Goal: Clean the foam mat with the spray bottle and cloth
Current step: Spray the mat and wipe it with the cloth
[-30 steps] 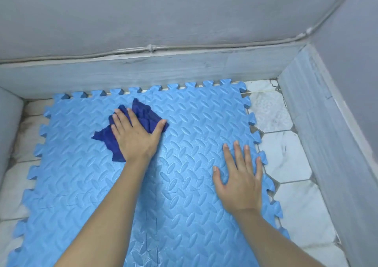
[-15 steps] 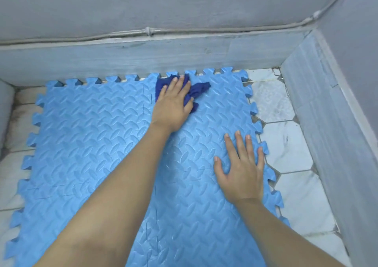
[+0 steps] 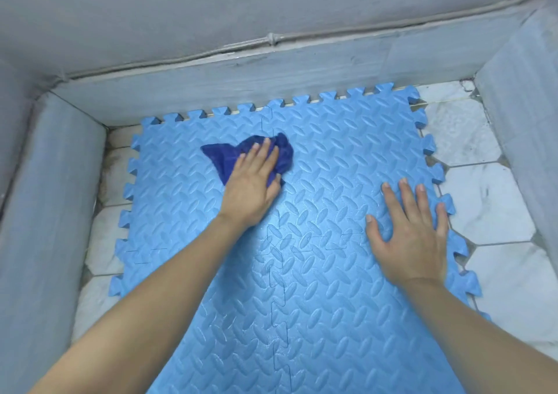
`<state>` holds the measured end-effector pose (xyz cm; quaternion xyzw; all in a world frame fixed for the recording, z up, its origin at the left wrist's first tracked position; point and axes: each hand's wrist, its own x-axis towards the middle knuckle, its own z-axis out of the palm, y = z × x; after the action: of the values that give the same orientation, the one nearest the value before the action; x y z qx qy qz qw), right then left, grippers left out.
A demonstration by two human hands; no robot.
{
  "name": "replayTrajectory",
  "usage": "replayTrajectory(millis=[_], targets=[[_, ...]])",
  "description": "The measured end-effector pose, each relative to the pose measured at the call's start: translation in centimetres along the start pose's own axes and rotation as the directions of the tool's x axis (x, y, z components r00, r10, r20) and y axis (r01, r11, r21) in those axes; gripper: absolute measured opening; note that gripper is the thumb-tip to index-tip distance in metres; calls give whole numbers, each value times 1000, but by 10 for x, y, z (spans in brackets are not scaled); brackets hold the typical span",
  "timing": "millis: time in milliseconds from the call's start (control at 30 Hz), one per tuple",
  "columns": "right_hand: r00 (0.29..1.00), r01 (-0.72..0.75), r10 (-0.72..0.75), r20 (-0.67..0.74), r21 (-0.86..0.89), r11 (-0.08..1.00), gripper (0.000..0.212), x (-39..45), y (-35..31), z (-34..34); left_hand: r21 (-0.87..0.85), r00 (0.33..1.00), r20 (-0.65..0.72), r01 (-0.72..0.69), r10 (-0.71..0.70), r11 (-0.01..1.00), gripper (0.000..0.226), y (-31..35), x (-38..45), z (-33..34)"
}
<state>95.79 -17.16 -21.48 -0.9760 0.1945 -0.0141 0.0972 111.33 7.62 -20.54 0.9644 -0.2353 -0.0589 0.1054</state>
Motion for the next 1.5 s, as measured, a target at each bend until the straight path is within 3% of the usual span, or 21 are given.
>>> replayTrajectory(millis=[67,100,133,200,267,333,400,500,633,733,800,867,933,1000,1067,1133,1200,1267,1333,1400,1500], targets=[[1000,-1,1,-1,10,1000,66,1,-2,0,31,975,96,-206,203,978,65,5,-7,0],[1000,-2,2,0,18,1000,66,2,-2,0,28,972,105,-216,212,976,67,-5,-7,-3],[1000,-4,4,1,26,1000,66,2,-2,-1,14,983,89,-160,158,987,68,-20,-7,-6],[1000,-13,13,2,35,999,66,1,-2,-1,-19,996,21,86,-86,996,66,-58,-12,-11],[1000,-24,23,12,37,999,66,0,-4,-3,-49,950,-26,309,-310,950,62,-94,-22,-17],[999,-28,27,26,39,999,66,1,-6,-5,-46,927,-3,375,-375,926,62,-114,-37,-22],[999,-30,29,43,27,999,65,2,-7,-7,-19,950,82,303,-301,953,62,-113,-55,-26],[998,-32,31,57,19,999,65,-1,-6,-6,33,982,186,18,-24,999,65,-90,-97,-26],[999,-32,32,22,29,999,67,0,-5,-4,76,900,232,-395,369,916,60,-41,-161,-5],[1000,-21,21,2,15,1000,68,1,-6,-1,65,882,175,-454,438,888,59,-42,-156,-2],[1000,-1,1,3,8,1000,67,1,-6,-2,84,946,102,-316,308,945,60,-58,-137,-5],[1000,4,-4,-2,15,1000,66,1,-5,-2,40,1000,-17,4,-3,999,61,-76,-112,-7],[999,22,-22,-24,10,1000,66,-1,-6,0,-42,938,-116,324,-327,945,60,-85,-88,-9],[998,26,-26,-59,8,1000,65,-2,-4,1,-49,877,-153,454,-456,890,56,-71,-68,-7],[996,21,-18,-88,26,999,64,-3,-4,1,-23,941,-132,310,-310,951,56,-35,-60,-1],[995,4,0,-103,38,999,63,-4,-6,2,-7,998,-43,-37,36,999,60,10,-69,9],[996,0,9,-88,109,994,62,-6,-5,-1,22,937,69,-345,343,938,60,48,-92,21],[998,-12,26,-63,206,979,60,-15,3,-8,56,903,105,-424,417,904,61,57,-105,22],[994,-65,79,-79,161,985,58,-39,24,-15,34,956,51,-291,290,956,63,39,-99,18],[984,-137,144,-108,75,988,53,-67,46,-18,-5,998,-11,-54,54,999,64,14,-88,12],[974,-168,185,-133,132,977,51,-79,59,-11,-72,957,-96,267,-273,961,56,-1,-73,4]])
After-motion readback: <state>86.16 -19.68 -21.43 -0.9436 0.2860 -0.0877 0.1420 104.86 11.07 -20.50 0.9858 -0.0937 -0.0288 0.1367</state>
